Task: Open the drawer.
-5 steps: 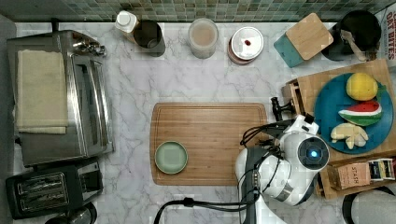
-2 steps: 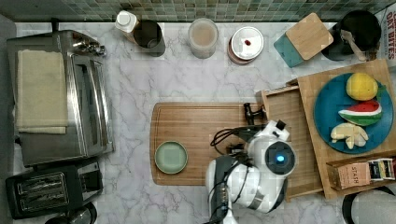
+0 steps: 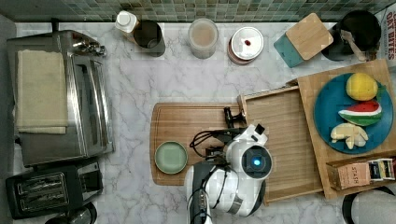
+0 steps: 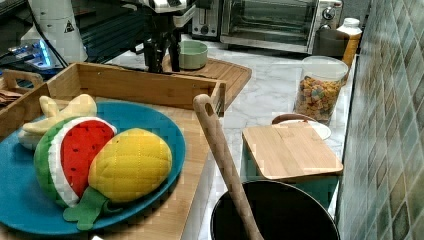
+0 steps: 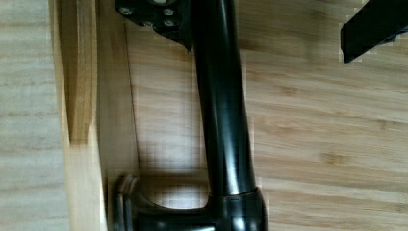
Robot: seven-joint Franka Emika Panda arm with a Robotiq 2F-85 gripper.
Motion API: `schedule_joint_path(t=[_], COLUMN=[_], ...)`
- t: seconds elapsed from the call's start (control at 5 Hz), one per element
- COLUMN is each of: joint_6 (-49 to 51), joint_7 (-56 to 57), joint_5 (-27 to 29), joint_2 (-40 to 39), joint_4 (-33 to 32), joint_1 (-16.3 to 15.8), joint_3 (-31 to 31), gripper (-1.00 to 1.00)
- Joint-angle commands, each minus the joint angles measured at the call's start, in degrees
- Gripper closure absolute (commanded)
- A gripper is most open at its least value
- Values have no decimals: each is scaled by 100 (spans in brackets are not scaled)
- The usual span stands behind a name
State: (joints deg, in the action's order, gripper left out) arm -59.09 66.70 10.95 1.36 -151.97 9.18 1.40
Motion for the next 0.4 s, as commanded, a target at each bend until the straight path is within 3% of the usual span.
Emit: schedule_joint_path(t=[0.2,0.4], joint_6=[1,85], joint_7=[-1465,-1921], joint_5=[434,402], joint_2=[221,339], joint_4=[-348,-336], joint_1=[-979,-1042], joint_3=[1022,1234], gripper=[-100,-100])
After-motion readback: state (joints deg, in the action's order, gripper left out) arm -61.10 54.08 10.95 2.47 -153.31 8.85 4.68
